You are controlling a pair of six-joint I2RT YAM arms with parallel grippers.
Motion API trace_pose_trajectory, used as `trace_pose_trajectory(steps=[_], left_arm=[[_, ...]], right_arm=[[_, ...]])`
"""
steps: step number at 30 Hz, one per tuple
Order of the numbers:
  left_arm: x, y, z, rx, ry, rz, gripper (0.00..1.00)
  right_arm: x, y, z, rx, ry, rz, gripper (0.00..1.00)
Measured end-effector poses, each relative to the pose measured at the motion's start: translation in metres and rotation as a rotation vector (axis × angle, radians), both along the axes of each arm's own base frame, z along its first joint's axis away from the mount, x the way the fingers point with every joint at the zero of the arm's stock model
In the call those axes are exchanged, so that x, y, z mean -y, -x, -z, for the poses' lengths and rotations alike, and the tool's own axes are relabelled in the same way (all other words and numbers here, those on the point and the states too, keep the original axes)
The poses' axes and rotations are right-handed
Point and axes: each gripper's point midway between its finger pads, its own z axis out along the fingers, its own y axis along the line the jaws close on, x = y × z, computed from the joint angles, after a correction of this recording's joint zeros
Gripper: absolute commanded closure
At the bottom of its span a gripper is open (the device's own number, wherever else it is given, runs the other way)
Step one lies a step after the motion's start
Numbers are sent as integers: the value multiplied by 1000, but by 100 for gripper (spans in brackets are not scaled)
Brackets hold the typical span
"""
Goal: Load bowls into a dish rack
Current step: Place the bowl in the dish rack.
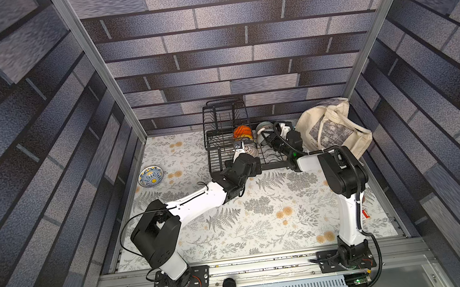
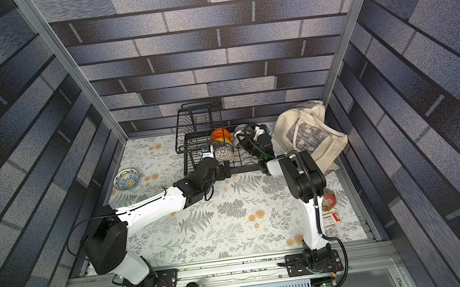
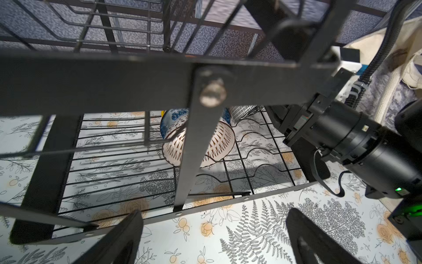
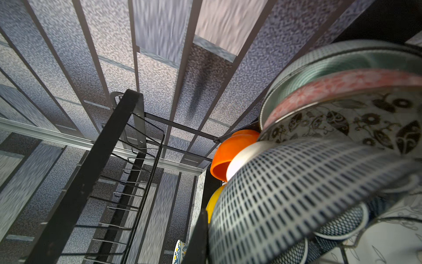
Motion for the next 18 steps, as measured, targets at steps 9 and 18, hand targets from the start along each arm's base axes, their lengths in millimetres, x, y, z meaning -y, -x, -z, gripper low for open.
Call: trace_pose_trajectory(steps=[9, 18], left_arm=[[1, 0, 3, -14, 13, 8, 0], [2, 0, 3, -20, 24, 8, 0]], right_arm=[[2, -3, 6, -9, -36, 9, 100], [8, -11, 14, -48, -75, 32, 100]])
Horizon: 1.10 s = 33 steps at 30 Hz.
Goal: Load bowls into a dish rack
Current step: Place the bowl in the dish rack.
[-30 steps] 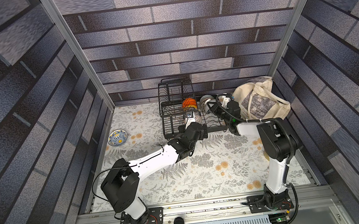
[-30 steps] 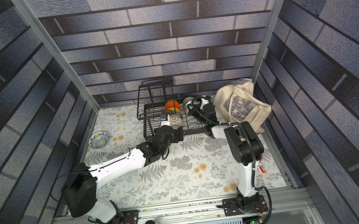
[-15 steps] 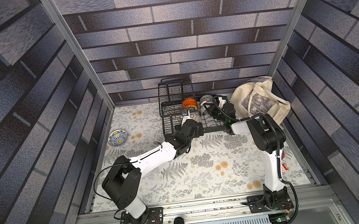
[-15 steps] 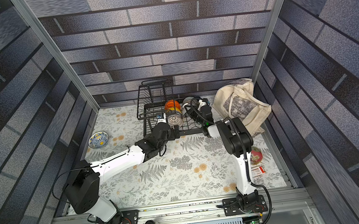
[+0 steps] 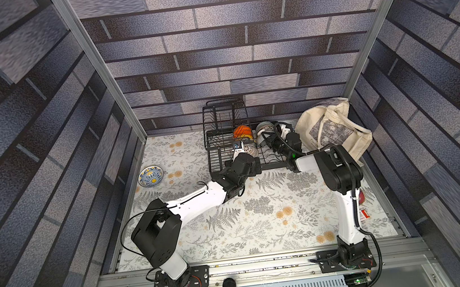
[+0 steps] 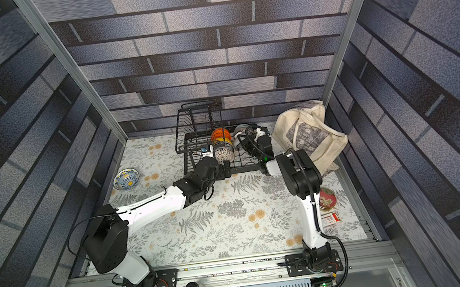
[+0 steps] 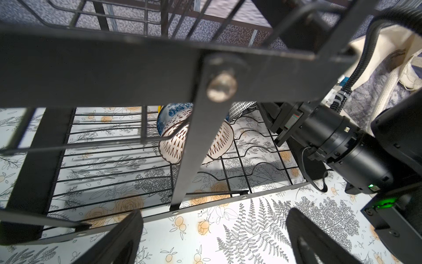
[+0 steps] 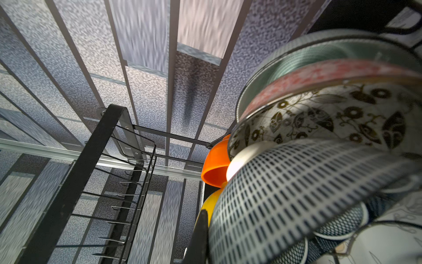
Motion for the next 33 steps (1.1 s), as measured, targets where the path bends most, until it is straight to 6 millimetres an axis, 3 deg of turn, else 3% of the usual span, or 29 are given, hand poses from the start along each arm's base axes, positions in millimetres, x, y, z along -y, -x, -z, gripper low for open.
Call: trace_pose_trajectory(steps=[13, 33], left_arm=[[2, 1, 0, -9, 21, 2, 0], [3, 2, 1, -14, 26, 2, 0]], right_arm=[[9, -4, 4, -63, -63, 41, 100], [16, -8, 15, -166, -131, 87, 84]])
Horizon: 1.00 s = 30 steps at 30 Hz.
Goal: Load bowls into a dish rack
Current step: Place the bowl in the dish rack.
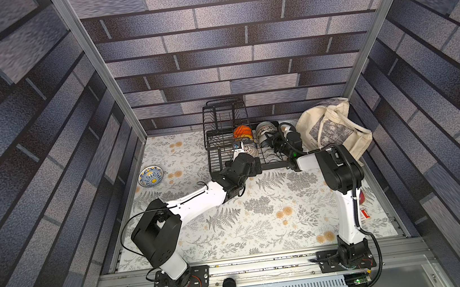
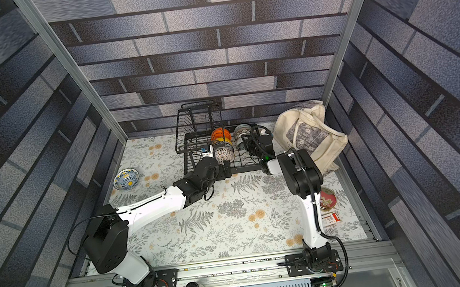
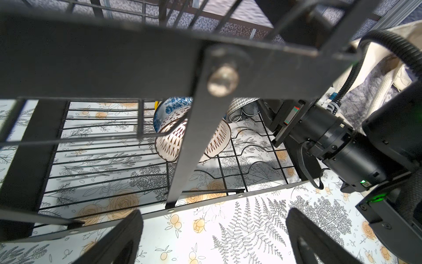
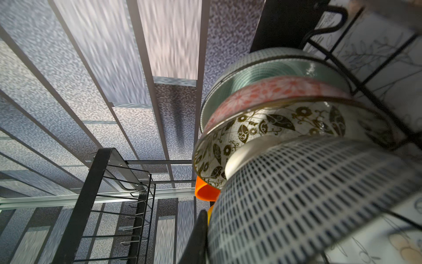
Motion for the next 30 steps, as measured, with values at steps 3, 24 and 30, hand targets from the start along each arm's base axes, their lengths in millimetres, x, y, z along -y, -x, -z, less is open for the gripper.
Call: trace_pose_trajectory(steps=[3, 24, 30], left_arm=[[0, 0, 0, 0, 0, 0, 0], [0, 0, 0, -1, 2, 3, 0], [0, 0, 0, -1, 1, 3, 0]], right_arm=[[0, -1, 2, -19, -10, 3, 83], [2, 1, 5, -99, -30, 18, 72], [2, 1, 8, -117, -24, 19, 66]])
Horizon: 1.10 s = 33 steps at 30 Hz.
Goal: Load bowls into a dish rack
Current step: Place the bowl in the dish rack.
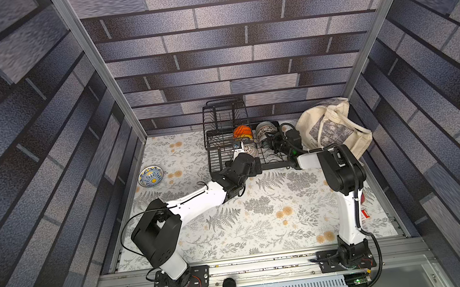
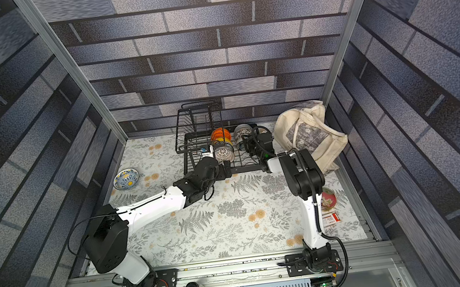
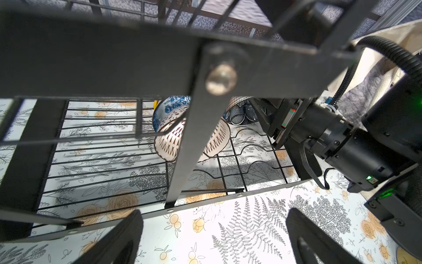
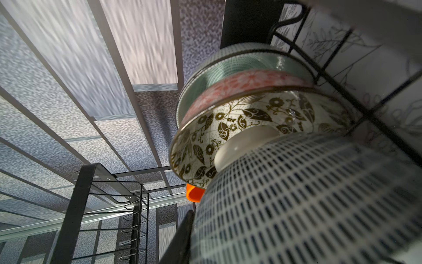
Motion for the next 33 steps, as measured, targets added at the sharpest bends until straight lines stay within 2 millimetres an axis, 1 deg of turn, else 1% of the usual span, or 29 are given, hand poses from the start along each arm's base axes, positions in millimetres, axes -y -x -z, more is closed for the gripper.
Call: trace_pose_trajectory(steps=[6, 9, 11, 20, 23, 25, 30, 33], left_arm=[[0, 0, 0, -1, -2, 0, 0], [0, 1, 1, -2, -3, 1, 0], [1, 2, 1, -2, -3, 4, 0], [3, 9, -6, 8, 5, 16, 0], [2, 12, -11, 16, 10, 17, 0], [1, 14, -15, 22, 13, 16, 0], [-2, 21, -24, 37, 16, 12, 0], [-5, 25, -24, 40, 10, 8, 0]], right_arm=[[0, 1, 2, -17, 5, 0, 61], [1, 2, 1, -20, 5, 0, 56], [1, 2, 1, -22, 6, 0, 55], [0, 4, -6, -21, 4, -7, 46], [1, 5, -18, -9, 1, -6, 43], [3, 7, -30, 5, -3, -4, 41], [6, 18, -63, 53, -10, -5, 32], [8, 28, -72, 62, -3, -14, 25]])
